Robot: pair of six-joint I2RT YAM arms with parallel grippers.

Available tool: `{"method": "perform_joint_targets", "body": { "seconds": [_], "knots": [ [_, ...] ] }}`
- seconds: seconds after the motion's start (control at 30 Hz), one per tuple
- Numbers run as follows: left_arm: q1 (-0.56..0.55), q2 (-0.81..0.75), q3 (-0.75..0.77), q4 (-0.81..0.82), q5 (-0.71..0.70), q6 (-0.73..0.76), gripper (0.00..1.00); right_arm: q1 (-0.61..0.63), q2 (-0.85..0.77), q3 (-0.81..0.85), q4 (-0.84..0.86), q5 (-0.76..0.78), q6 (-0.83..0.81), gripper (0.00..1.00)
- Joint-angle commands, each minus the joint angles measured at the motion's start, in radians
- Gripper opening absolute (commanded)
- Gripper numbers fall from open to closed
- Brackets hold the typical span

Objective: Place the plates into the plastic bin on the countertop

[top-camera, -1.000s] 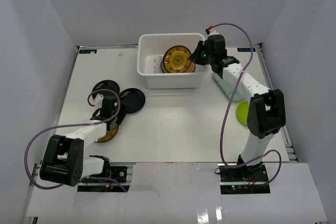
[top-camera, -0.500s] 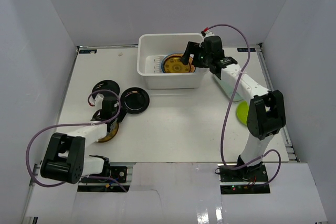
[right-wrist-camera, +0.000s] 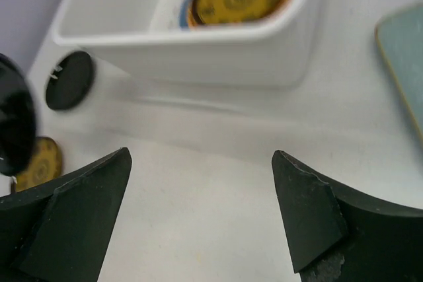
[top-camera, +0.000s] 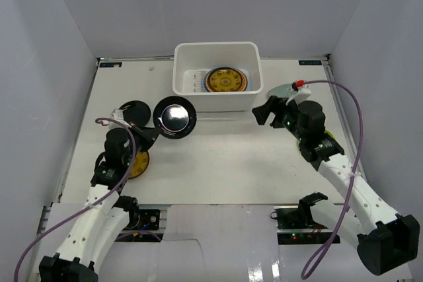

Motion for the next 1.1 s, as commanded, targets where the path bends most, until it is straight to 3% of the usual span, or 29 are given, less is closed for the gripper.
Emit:
{"method": "perform_joint_targets", "body": {
  "seconds": [0.0,0.1,0.2,0.4,0.53,0.67,0.93,0.97,1.07],
  "knots": [
    [-0.005,-0.114,0.117,-0.095,0.187,0.035,0.0,-0.004,-0.111,-0.18,-0.009,0.009,0.06,0.92],
    [-0.005,-0.104,0.224,-0.089,0.218,0.003,0.0,-0.004,-0.221,-0.312,-0.009,-0.016,0.102,0.88],
    [-0.004,0.059,0.359,-0.007,0.27,-0.006,0.0,-0.004,-0.266,-0.384,-0.009,-0.05,0.122,0.85],
    [-0.031,0.536,0.631,0.141,0.318,-0.009,0.0,0.013,-0.272,-0.452,-0.008,-0.123,0.142,0.82],
    [-0.078,0.848,0.93,0.094,0.294,0.054,0.0,0.034,-0.3,-0.49,0.018,-0.133,0.168,0.8],
    [-0.088,1.116,1.102,0.019,0.246,0.074,0.0,0.057,-0.295,-0.481,0.005,-0.125,0.165,0.8],
    [-0.094,1.358,1.314,-0.11,0.211,0.126,0.0,0.123,-0.232,-0.447,0.043,-0.104,0.178,0.81],
    [-0.094,1.367,1.32,-0.124,0.214,0.143,0.16,0.138,-0.215,-0.446,0.057,-0.1,0.183,0.82],
    [-0.094,1.381,1.334,-0.152,0.214,0.161,0.49,0.221,-0.136,-0.429,0.123,-0.055,0.209,0.82]
  ]
}}
